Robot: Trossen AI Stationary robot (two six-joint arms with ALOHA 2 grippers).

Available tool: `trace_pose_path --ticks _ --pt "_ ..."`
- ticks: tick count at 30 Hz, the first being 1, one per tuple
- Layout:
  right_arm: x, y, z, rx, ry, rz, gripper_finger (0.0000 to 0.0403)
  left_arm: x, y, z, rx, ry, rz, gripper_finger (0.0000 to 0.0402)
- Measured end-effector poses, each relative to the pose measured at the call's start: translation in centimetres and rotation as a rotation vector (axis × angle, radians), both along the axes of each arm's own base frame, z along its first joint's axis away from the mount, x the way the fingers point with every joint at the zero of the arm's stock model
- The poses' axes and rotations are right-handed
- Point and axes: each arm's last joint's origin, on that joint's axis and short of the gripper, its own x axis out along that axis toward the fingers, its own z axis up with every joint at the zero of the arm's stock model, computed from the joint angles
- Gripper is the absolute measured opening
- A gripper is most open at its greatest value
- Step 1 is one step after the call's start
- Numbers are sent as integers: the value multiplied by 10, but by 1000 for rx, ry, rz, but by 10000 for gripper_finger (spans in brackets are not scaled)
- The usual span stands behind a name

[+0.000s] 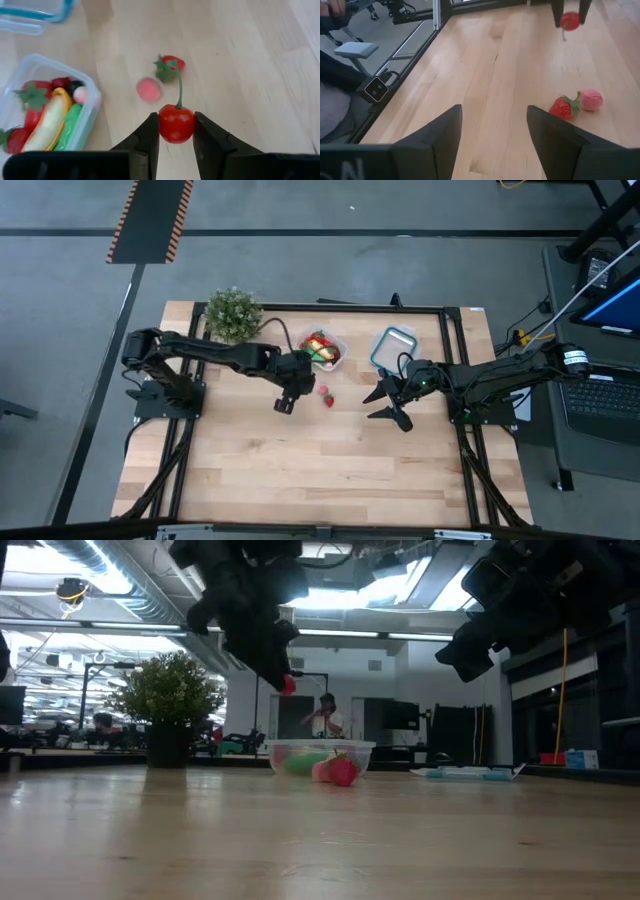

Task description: Pick and placing Produce into tupperware

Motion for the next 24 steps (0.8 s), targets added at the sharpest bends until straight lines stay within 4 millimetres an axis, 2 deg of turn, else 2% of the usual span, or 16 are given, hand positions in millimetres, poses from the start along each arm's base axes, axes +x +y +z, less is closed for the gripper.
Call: trace_pose_path --ticks 6,12,17,24 --pt "0 0 -1 -2 6 1 225 -20 4 -3 -19 -140 52 84" --pt "0 0 0 -3 4 1 225 -42 3 -19 -111 -362 33 84" --pt "0 0 0 -3 2 1 225 -51 2 -36 -187 -532 12 84" --pt "0 0 0 -3 -5 2 225 -62 -1 -48 -273 -684 -83 84"
